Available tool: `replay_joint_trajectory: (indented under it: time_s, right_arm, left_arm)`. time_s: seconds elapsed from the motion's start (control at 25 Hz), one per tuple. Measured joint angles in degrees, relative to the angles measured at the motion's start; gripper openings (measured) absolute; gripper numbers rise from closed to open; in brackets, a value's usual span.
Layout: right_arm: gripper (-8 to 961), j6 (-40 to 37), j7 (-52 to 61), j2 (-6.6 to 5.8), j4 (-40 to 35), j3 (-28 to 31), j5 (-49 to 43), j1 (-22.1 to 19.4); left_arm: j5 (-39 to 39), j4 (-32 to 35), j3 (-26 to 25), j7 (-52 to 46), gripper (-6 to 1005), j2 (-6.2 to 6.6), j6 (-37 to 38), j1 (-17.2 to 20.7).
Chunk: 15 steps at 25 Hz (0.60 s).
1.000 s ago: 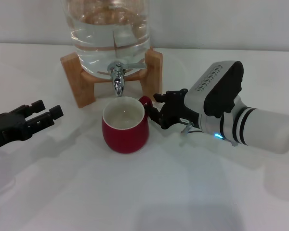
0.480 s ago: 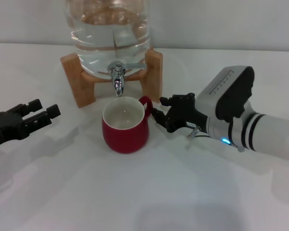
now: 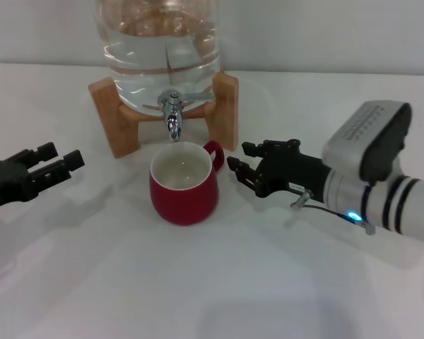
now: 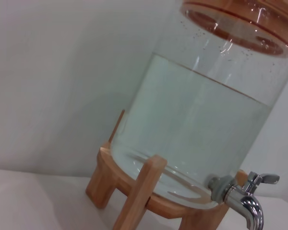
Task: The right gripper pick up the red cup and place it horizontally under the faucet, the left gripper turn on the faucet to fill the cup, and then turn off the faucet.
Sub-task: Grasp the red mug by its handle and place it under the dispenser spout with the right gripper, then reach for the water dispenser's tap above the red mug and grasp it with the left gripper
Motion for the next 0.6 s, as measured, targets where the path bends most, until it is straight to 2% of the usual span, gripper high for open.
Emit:
replay_joint_trajectory:
  time_s: [0.2,0.32,0.44,0.6]
  right_arm:
    - [366,0.1,4.5,-2.46,5.9,0.5,-5.1,-4.2]
    - [367,1.3,11.1,-3.26,6.6,1.4,-9.9,-5.8]
    - [368,5.9,17.8,-4.06,5.7,3.1,-14.5,-7.6]
    - [370,17.3,24.4,-4.66,3.7,8.4,-21.1,-11.6]
  left_arm:
    - [0.0,0.0,0.0,-0.1,816,0.15,0.1,-0.1]
    - [0.0,0.0,0.0,-0.1,816,0.24,0.1,0.0]
    - [0.0,0.0,0.0,-0.1,816,0.25,0.1,0.0]
    - [0.0,0.0,0.0,-0.1,816,0.25,0.1,-0.1]
